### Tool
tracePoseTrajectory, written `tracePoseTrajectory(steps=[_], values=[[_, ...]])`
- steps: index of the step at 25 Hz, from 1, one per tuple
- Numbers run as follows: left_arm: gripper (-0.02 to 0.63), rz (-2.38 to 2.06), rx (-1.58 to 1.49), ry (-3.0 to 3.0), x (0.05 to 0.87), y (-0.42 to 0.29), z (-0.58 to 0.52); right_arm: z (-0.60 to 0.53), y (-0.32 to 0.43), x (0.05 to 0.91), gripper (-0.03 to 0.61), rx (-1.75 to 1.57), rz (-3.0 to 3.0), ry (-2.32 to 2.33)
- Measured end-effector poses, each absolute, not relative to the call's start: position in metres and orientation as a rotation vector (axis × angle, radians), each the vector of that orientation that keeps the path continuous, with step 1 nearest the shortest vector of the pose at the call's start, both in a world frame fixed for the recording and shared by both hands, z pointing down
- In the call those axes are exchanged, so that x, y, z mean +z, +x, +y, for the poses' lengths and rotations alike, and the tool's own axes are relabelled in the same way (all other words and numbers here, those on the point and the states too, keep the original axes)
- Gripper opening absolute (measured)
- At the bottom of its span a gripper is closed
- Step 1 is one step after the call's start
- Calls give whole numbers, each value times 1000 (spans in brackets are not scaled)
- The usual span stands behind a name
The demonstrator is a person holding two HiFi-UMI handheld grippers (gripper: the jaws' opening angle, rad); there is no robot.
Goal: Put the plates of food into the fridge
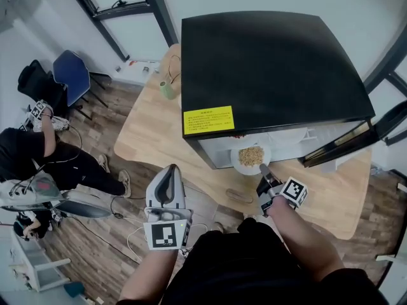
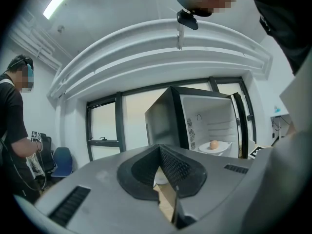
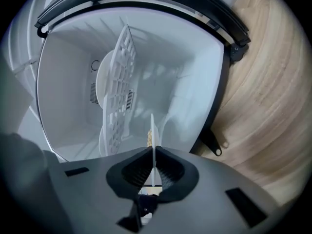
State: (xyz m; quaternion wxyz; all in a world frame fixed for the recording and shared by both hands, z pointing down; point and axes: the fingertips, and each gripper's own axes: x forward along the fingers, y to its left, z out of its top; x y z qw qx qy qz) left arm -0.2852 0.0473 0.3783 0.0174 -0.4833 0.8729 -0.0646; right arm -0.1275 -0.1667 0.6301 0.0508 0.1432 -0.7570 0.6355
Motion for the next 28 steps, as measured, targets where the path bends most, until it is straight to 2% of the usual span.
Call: tracePoseTrajectory(steps=[16, 23, 28], values=[[4, 2841, -291, -1319, 378, -323, 79, -193, -191, 652, 35, 1870, -2300, 420], [4, 2904, -230, -1219, 379, -325, 108, -202, -205, 659, 35, 1839, -2302, 432], [5, 2912, -250, -1153, 375, -326, 125, -195, -213, 659, 35, 1663, -2339, 439]])
